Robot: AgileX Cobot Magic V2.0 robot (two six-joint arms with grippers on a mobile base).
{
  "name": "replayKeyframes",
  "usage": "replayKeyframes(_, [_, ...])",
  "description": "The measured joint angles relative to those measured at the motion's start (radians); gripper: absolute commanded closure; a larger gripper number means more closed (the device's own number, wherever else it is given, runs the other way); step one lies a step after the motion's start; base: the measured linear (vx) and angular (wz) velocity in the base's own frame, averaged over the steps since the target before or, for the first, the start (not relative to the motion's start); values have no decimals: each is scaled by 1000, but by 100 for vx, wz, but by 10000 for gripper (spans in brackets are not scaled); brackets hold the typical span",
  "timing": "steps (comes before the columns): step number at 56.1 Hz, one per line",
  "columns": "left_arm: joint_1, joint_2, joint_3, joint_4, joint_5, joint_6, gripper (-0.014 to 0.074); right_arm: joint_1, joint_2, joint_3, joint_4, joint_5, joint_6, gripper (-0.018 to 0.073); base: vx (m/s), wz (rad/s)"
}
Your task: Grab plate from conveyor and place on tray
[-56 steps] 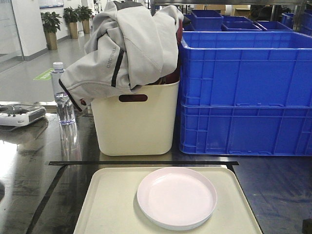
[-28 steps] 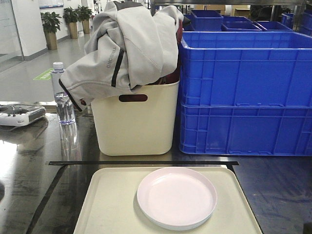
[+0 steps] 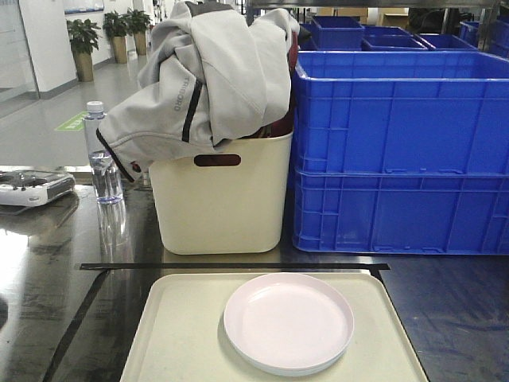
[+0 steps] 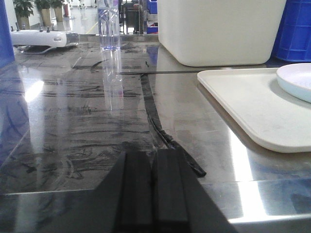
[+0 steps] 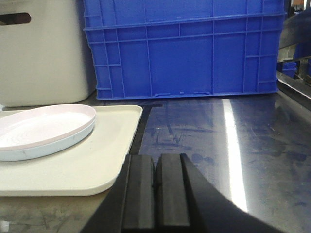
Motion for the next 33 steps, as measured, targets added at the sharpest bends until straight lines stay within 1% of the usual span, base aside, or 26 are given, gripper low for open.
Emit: replayKeyframes(33, [0,0,0,0,0,-1,596,0,-2,0,-1,-3,0,568,0,0])
